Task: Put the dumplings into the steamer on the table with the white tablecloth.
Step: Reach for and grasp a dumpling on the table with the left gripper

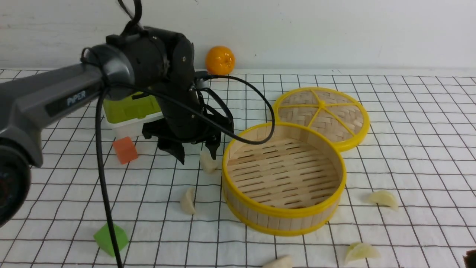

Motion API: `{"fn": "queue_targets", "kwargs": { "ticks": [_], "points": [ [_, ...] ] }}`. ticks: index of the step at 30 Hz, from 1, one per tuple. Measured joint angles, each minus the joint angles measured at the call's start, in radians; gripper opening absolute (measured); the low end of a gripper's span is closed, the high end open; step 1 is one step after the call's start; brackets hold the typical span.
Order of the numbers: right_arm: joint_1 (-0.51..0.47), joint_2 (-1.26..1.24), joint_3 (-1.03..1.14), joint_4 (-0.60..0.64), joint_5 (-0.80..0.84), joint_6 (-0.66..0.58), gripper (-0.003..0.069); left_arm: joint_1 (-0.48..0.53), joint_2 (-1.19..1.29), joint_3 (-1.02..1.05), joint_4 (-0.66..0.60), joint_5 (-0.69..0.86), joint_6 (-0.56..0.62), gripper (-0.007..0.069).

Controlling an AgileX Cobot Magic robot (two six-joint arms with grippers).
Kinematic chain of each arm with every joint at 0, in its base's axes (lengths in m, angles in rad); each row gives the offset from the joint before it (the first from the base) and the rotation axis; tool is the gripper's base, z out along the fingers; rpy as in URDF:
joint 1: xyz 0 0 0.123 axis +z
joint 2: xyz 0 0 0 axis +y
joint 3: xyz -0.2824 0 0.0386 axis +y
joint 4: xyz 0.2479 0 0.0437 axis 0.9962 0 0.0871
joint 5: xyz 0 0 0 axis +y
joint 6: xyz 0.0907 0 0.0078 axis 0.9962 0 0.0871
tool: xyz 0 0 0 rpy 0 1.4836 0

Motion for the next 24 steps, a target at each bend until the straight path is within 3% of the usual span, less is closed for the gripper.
{"fn": "queue_targets", "kwargs": {
  "ticks": [6, 16, 19, 24],
  "points": [
    [0.0, -0.01, 0.0, -0.004, 0.004, 0.0, -0.0005, 0.048, 0.074, -0.014, -0.049, -0.098, -0.044, 0.0503],
    [0.0, -0.01, 0.0, -0.015, 0.004, 0.0, -0.0001, 0.016, 0.123, -0.015, -0.066, -0.205, -0.033, 0.0489],
    [0.0, -0.01, 0.0, -0.018, 0.004, 0.0, 0.0, 0.009, 0.123, -0.015, -0.052, -0.202, -0.026, 0.0447],
    [0.0, -0.01, 0.0, -0.019, 0.004, 0.0, 0.0003, 0.009, 0.137, -0.02, -0.03, -0.166, -0.024, 0.0275]
  ]
}}
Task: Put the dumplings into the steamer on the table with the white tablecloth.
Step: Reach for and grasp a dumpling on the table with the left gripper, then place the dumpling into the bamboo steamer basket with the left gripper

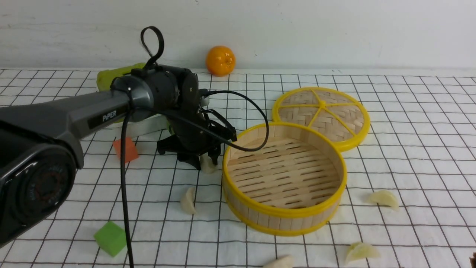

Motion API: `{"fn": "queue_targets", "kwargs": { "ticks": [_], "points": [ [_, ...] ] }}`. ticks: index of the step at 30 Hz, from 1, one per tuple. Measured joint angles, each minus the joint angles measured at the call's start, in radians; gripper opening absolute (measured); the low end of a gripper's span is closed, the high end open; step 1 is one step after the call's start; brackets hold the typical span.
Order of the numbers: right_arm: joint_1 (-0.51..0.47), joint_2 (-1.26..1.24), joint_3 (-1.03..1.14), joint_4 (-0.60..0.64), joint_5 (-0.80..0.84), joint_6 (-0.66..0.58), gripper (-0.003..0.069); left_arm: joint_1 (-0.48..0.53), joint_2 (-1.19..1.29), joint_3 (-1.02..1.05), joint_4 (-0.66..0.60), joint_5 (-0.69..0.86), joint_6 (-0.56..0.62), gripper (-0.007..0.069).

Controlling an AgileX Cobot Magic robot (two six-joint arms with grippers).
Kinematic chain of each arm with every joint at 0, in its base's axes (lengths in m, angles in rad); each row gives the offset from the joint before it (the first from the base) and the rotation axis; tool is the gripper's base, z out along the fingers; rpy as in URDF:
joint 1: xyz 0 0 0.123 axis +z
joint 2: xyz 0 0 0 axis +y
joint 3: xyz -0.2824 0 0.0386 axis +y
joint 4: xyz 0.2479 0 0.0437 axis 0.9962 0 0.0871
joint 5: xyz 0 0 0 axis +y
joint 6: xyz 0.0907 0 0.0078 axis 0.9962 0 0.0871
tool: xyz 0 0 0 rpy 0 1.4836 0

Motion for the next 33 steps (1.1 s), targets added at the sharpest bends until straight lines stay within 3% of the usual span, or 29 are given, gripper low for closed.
{"fn": "queue_targets", "kwargs": {
  "ticks": [1, 5, 11, 18, 25, 33],
  "points": [
    [0.0, 0.0, 0.0, 0.0, 0.0, 0.0, 0.0005, 0.0, 0.0, -0.001, 0.004, 0.005, 0.006, 0.0237],
    [0.0, 0.0, 0.0, 0.0, 0.0, 0.0, 0.0005, 0.0, -0.003, -0.002, 0.02, 0.022, 0.039, 0.0236],
    [0.0, 0.0, 0.0, 0.001, 0.0, 0.0, 0.0005, -0.013, -0.074, -0.083, 0.043, 0.168, 0.132, 0.0236],
    [0.0, 0.0, 0.0, 0.005, -0.002, 0.0, 0.0005, -0.158, -0.182, -0.263, 0.05, 0.266, 0.225, 0.0236],
    [0.0, -0.001, 0.0, 0.005, -0.001, 0.0, 0.0006, -0.307, -0.083, -0.294, 0.042, 0.196, 0.209, 0.0236],
    [0.004, -0.001, 0.0, 0.005, -0.001, 0.0, 0.0007, -0.316, 0.061, -0.294, 0.056, 0.033, 0.09, 0.0236]
  ]
}}
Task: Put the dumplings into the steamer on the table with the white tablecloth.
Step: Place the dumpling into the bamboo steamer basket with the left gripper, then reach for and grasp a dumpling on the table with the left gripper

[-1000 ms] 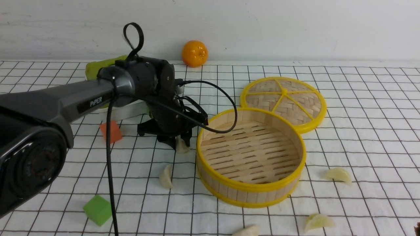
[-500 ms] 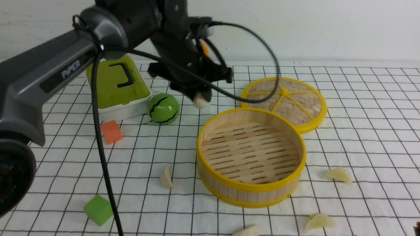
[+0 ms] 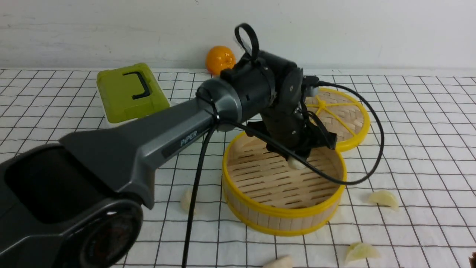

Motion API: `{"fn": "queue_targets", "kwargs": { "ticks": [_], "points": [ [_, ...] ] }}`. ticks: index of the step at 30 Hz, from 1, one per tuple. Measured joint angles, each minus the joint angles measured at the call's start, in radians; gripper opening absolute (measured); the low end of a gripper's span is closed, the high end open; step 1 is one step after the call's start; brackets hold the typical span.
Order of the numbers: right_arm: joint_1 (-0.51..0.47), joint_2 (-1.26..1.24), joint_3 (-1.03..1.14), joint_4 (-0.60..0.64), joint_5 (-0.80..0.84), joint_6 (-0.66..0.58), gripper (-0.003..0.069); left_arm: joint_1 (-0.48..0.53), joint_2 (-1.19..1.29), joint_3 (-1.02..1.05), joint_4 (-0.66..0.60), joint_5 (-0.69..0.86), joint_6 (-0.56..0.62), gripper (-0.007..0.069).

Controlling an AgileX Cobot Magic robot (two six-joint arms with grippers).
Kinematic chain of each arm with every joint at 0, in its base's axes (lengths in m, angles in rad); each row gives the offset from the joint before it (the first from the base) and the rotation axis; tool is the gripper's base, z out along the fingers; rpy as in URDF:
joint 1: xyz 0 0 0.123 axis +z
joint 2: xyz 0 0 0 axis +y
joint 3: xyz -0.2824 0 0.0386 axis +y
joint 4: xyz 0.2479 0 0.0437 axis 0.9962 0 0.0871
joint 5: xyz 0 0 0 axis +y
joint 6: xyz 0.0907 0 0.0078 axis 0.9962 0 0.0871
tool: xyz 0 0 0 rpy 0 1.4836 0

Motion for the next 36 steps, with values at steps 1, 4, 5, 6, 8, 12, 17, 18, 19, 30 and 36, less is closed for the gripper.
{"fn": "queue_targets", "kwargs": {
  "ticks": [1, 4, 5, 6, 8, 12, 17, 18, 19, 30, 36],
  "points": [
    [0.003, 0.0, 0.0, 0.0, 0.0, 0.0, 0.0008, 0.0, 0.01, 0.0, 0.007, -0.018, -0.014, 0.0236],
    [0.005, 0.0, 0.0, 0.0, 0.0, 0.0, 0.0009, 0.0, 0.034, 0.0, 0.013, -0.053, -0.032, 0.0236],
    [0.005, 0.0, 0.0, 0.0, 0.0, 0.0, 0.0011, 0.0, 0.04, 0.0, 0.015, -0.06, -0.034, 0.0236],
    [0.005, 0.0, 0.0, 0.0, 0.0, 0.0, 0.0011, 0.0, 0.04, 0.0, 0.015, -0.06, -0.035, 0.0236],
    [0.005, 0.0, 0.0, 0.0, -0.001, 0.0, 0.0013, 0.0, 0.055, 0.0, 0.017, -0.065, -0.036, 0.0236],
    [0.005, 0.0, 0.0, 0.0, -0.003, 0.0, 0.0017, 0.0, 0.064, -0.001, 0.02, -0.068, -0.039, 0.0251],
    [0.005, 0.0, 0.0, 0.0, -0.003, 0.0, 0.002, 0.0, 0.061, -0.017, 0.027, -0.031, -0.039, 0.0368],
    [0.005, 0.0, 0.0, 0.0, -0.003, 0.0, 0.002, 0.0, 0.056, -0.025, 0.035, -0.011, -0.039, 0.0384],
    [0.005, 0.0, 0.0, 0.0, -0.003, 0.0, 0.002, 0.0, 0.051, -0.034, 0.04, 0.01, -0.039, 0.0395],
    [0.005, -0.032, 0.0, 0.002, -0.007, 0.0, 0.0028, 0.003, -0.251, -0.035, 0.106, 0.36, 0.073, 0.043],
    [0.005, -0.056, 0.0, 0.003, -0.011, 0.0, 0.0031, 0.06, -0.486, 0.268, 0.095, 0.359, 0.085, 0.043]
  ]
}}
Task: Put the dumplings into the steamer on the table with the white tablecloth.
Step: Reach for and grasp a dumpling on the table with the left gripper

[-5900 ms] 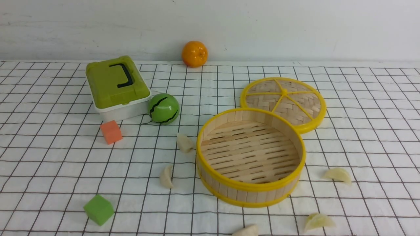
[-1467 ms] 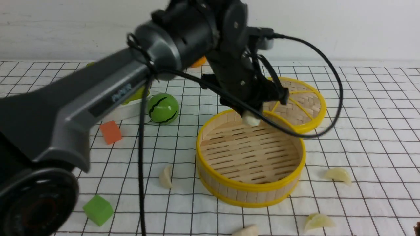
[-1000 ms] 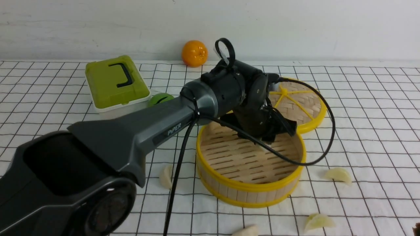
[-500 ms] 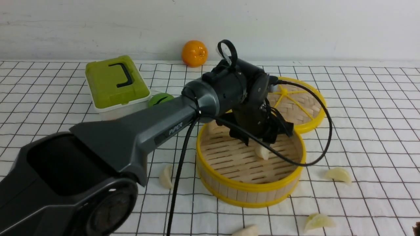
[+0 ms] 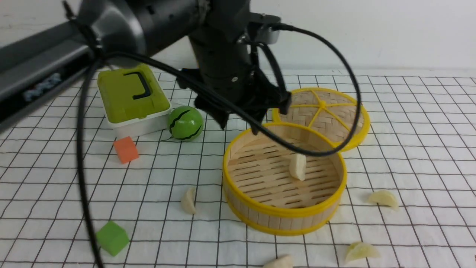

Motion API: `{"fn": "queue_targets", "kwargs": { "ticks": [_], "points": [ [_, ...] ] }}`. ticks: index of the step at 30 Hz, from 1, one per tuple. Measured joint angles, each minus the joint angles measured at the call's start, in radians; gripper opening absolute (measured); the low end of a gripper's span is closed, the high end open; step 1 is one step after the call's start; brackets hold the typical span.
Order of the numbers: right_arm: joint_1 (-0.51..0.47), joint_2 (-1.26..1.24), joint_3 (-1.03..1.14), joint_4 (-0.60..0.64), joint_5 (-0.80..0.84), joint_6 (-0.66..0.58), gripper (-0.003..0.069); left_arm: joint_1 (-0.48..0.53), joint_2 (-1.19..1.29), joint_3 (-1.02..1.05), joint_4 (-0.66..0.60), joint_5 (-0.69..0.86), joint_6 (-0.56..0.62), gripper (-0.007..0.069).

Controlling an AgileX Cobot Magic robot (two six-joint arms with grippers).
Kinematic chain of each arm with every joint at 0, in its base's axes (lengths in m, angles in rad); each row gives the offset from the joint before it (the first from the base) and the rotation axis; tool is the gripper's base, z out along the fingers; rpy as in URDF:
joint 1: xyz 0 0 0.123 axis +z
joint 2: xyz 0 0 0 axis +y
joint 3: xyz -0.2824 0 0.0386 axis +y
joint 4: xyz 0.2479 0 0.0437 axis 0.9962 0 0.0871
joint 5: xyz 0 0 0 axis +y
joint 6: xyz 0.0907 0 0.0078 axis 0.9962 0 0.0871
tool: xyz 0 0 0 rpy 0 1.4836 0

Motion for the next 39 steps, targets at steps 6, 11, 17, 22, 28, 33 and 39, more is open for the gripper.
{"fn": "queue_targets", "kwargs": {
  "ticks": [6, 11, 17, 22, 28, 33, 39],
  "points": [
    [0.0, -0.004, 0.0, 0.001, 0.0, 0.0, 0.0037, 0.111, -0.239, 0.428, -0.016, -0.178, -0.065, 0.043],
    [0.0, -0.004, 0.0, 0.008, -0.018, 0.0, 0.0039, 0.151, -0.299, 0.68, -0.015, -0.378, -0.136, 0.043],
    [0.0, -0.004, 0.0, 0.016, -0.022, 0.0, 0.0044, 0.151, -0.237, 0.725, -0.04, -0.517, -0.153, 0.043],
    [0.0, -0.004, 0.0, 0.016, -0.022, 0.0, 0.0048, 0.151, -0.12, 0.725, -0.045, -0.636, -0.203, 0.0432],
    [0.0, -0.004, 0.0, 0.016, -0.022, 0.0, 0.0052, 0.151, -0.005, 0.723, -0.045, -0.716, -0.225, 0.0432],
    [0.0, -0.004, 0.0, 0.016, -0.022, 0.0, 0.0057, 0.151, 0.061, 0.697, -0.043, -0.748, -0.228, 0.0416],
    [0.0, -0.004, 0.0, 0.016, -0.022, 0.0, 0.0059, 0.151, 0.072, 0.661, -0.041, -0.712, -0.228, 0.0214]
  ]
}}
